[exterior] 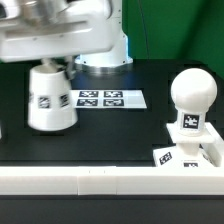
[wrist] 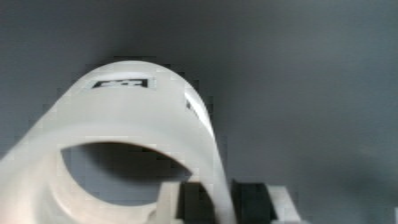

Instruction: Assemble lamp

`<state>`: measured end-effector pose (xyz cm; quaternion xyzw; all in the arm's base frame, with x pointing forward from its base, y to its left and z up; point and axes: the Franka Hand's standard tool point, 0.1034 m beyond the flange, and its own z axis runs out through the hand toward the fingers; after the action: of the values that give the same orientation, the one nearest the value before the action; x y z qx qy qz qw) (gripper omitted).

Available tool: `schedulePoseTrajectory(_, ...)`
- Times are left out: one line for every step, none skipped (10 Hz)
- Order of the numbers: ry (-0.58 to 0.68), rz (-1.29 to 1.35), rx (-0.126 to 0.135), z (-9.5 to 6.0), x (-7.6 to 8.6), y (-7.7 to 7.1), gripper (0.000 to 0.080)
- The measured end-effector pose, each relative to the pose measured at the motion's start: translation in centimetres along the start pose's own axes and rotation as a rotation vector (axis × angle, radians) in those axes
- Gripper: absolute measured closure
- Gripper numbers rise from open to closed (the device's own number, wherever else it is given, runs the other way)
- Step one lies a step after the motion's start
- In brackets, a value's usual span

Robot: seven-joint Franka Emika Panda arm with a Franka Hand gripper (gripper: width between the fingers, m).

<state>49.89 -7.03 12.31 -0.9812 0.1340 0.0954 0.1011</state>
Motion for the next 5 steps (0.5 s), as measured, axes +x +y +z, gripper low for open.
schedulePoseTrajectory(-0.002,0.022,0.018,-2.1,0.9,-2.0,0.0754)
schedulePoseTrajectory(-0.015,0.052,0.032,-4.6,2.0,-3.8,0.0754)
schedulePoseTrajectory(-0.012,0.062,0.041,-6.9,3.2,-5.2,0.0754)
schedulePoseTrajectory(-0.018,0.082,0.047,-8.6,4.2,-6.0,0.0754)
schedulePoseTrajectory(-0.014,0.083,0.05,-9.6,5.3,-6.2,0.0754)
